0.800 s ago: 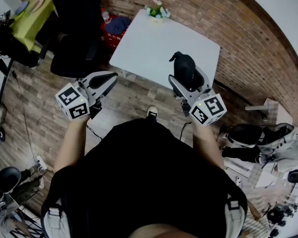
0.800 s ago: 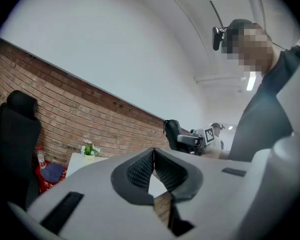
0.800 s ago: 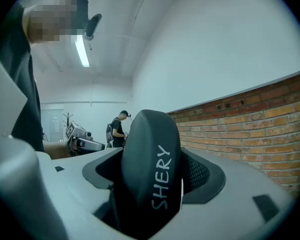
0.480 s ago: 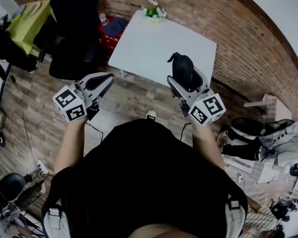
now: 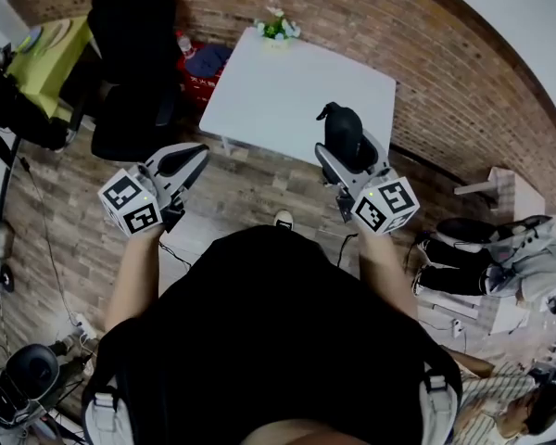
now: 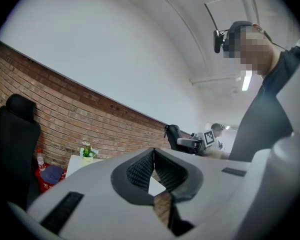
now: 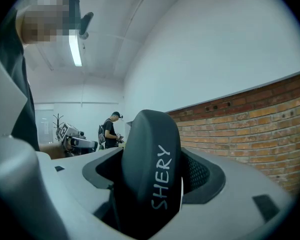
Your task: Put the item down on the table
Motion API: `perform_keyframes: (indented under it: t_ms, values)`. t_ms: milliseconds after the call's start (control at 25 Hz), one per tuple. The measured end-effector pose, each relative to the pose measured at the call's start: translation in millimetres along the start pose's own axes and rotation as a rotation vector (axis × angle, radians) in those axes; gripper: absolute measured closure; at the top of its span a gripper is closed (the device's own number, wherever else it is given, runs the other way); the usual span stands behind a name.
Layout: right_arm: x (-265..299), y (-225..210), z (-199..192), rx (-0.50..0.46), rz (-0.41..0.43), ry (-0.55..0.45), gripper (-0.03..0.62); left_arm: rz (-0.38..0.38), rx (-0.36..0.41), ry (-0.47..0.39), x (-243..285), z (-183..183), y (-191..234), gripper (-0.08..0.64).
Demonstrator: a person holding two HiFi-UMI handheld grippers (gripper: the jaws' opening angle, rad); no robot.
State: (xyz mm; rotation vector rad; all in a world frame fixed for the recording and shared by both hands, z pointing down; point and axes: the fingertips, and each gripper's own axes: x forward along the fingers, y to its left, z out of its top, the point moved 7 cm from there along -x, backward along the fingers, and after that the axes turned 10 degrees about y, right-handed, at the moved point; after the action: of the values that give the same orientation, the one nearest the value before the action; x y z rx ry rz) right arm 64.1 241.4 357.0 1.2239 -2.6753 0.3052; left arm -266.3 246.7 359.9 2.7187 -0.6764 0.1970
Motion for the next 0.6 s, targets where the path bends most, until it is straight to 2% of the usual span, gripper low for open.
perform_keyframes:
  t_ms: [400, 600]
  values:
    - [-17, -6, -11, 0.039, -0.054, -0.012, 0.242, -0.012, -0.01, 0.026, -1, -10, -8, 0.548]
    - [-17, -11, -17, 0.06, -0.048, -0.018, 0.244, -0.005, 0.0, 0.033, 2, -6, -9, 0.548]
